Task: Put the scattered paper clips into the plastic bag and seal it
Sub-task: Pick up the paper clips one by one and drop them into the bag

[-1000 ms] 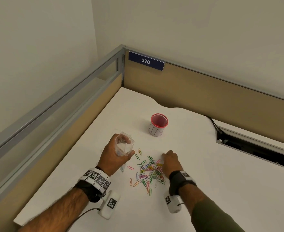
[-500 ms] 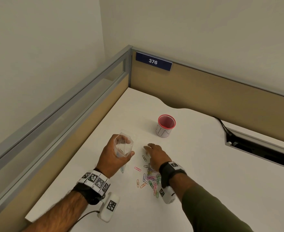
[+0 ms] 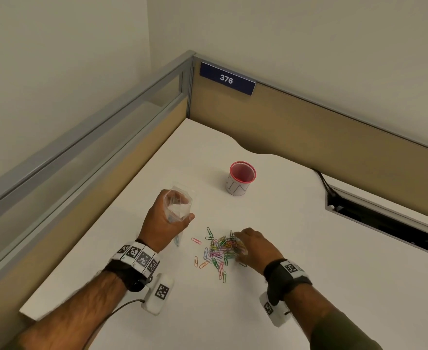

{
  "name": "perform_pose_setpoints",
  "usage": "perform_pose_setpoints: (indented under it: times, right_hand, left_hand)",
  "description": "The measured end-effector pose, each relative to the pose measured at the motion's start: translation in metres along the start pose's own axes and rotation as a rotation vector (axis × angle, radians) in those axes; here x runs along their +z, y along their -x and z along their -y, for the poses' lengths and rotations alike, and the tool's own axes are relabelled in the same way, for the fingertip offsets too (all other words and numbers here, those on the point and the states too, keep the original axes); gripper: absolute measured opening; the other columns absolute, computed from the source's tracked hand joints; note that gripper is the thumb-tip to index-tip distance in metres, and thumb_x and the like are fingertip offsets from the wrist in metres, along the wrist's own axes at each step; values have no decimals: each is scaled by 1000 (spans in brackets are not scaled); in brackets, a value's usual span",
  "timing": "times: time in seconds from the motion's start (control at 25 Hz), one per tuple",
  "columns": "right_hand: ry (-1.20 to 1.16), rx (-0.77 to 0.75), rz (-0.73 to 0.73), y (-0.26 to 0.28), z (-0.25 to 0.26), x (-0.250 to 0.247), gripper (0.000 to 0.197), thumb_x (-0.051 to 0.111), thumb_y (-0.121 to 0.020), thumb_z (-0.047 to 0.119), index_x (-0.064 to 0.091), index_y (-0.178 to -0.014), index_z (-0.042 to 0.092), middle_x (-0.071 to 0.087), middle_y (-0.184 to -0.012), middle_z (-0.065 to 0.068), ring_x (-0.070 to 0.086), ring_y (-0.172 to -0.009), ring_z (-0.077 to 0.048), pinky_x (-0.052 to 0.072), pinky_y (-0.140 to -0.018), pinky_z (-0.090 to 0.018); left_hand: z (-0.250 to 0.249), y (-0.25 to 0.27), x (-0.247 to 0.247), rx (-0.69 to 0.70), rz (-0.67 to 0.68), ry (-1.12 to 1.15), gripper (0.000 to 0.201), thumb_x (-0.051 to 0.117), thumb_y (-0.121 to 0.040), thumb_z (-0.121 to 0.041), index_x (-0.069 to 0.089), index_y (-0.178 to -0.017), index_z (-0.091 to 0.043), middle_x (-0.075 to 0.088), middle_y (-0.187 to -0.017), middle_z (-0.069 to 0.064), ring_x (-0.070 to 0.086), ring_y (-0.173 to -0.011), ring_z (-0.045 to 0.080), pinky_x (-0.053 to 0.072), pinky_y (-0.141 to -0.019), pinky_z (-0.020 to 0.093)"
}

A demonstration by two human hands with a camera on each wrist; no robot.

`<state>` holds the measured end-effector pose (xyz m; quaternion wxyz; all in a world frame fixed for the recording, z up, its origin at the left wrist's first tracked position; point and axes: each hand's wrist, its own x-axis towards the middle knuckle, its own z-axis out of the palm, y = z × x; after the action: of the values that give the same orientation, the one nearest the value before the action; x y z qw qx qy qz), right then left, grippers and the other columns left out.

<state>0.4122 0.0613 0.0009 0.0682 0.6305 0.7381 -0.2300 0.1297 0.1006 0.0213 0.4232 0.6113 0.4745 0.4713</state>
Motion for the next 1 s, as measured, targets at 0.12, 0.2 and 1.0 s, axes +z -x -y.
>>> perform_pose_setpoints:
  times: [0.12, 0.2, 1.0]
  right_hand:
    - [12, -3, 76, -2, 8, 7, 77, 74, -79, 32, 32, -143, 32, 36, -146, -2, 36, -132, -25, 44, -103, -42]
    - [75, -58, 57, -11, 16, 16, 67, 69, -83, 25, 36, -141, 34, 37, -146, -4, 35, -132, -28, 46, -101, -45]
    - [-467, 25, -473, 3, 34, -73, 10, 67, -85, 9, 72, -94, 10, 70, -93, -6, 64, -83, -20, 54, -80, -33]
  left_hand:
    - [-2, 0, 10, 14, 22, 6, 46, 78, -69, -36, 57, -105, -17, 65, -107, -3, 61, -108, 19, 47, -102, 37]
    - [-3, 0, 15, 24, 35, 6, 45, 79, -70, -33, 56, -105, -18, 65, -107, -2, 61, -108, 18, 47, -102, 34]
    - [-8, -10, 33, 6, 72, -63, 45, 85, -74, -11, 56, -109, -14, 64, -106, -6, 61, -109, 18, 48, -101, 33]
